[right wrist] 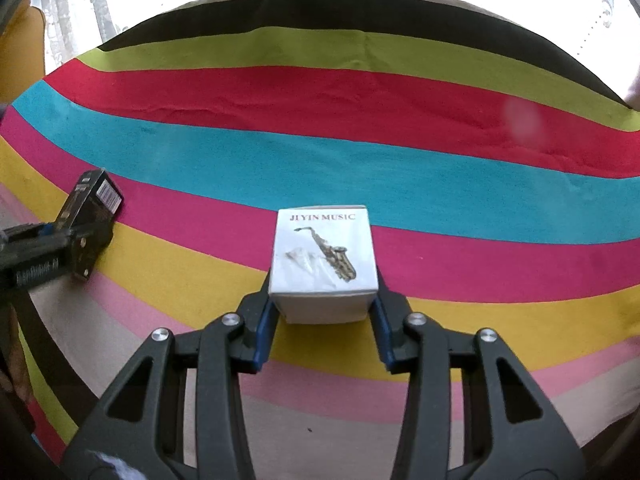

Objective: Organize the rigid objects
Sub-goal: 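Grasp the JI YIN MUSIC box with the right gripper while the left grasps the black DORMI box, then carry the JI YIN MUSIC box and DORMI box toward the storage box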

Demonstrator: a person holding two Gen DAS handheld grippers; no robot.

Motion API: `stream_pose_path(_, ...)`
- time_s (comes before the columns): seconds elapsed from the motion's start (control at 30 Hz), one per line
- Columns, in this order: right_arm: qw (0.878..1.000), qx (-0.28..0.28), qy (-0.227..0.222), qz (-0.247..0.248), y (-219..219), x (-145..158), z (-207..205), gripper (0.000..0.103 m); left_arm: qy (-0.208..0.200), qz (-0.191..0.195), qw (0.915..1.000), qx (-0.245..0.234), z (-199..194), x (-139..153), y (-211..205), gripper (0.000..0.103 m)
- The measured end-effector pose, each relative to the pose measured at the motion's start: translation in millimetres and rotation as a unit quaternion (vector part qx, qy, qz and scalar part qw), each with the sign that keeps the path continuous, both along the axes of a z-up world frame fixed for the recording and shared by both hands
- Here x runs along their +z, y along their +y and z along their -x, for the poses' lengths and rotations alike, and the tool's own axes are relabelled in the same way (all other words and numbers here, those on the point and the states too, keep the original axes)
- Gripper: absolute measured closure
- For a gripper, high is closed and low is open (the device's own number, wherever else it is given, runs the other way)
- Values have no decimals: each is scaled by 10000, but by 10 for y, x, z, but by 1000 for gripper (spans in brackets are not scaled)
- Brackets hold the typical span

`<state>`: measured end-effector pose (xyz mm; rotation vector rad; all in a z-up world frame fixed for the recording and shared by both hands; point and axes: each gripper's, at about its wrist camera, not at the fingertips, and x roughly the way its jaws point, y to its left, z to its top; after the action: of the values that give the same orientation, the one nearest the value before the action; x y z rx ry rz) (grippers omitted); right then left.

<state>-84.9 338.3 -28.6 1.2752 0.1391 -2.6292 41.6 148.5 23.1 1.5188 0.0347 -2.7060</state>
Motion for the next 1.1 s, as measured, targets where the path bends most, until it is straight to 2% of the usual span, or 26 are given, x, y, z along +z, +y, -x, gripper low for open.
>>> stream_pose_path(0.1, 10000, -1, 4, -12, 4, -3, 9, 58, 23, 31, 9998, -197, -214, 16, -58, 63)
stream_pose_path(0.27, 10000, 5, 14, -73, -175, -62, 80, 58, -13, -84, 9996, -265, -532, 61, -253, 63)
stream_pose_path(0.37, 10000, -7, -5, -89, -207, -70, 96, 58, -165, -117, 9992, -359, -735, 99, -359, 63)
stream_pose_path(0.5, 9988, -61, -475, -24, -211, -4, 65, 58, -357, -234, 9980, -465, -994, 142, -483, 63)
stream_pose_path(0.67, 9960, -76, -878, -152, -359, 39, -158, 59, -587, -333, 9961, -573, -1426, 186, -689, 63)
stream_pose_path(0.7, 9952, -66, -967, -153, -392, 48, -194, 59, -643, -360, 9956, -579, -1340, 198, -533, 63)
stream_pose_path(0.77, 9932, -53, -1148, -200, -450, 63, -323, 59, -735, -400, 9948, -587, -1515, 281, -399, 63)
stream_pose_path(0.93, 9893, 154, -1389, -428, -745, 84, -607, 59, -857, -487, 9931, -629, -1978, 402, -534, 63)
stream_pose_path(1.0, 9879, 284, -1438, -503, -888, 90, -748, 59, -896, -553, 9924, -639, -1805, 446, -613, 63)
stream_pose_path(1.1, 9861, 455, -1519, -491, -1091, 96, -932, 59, -958, -645, 9909, -690, -1984, 519, -671, 63)
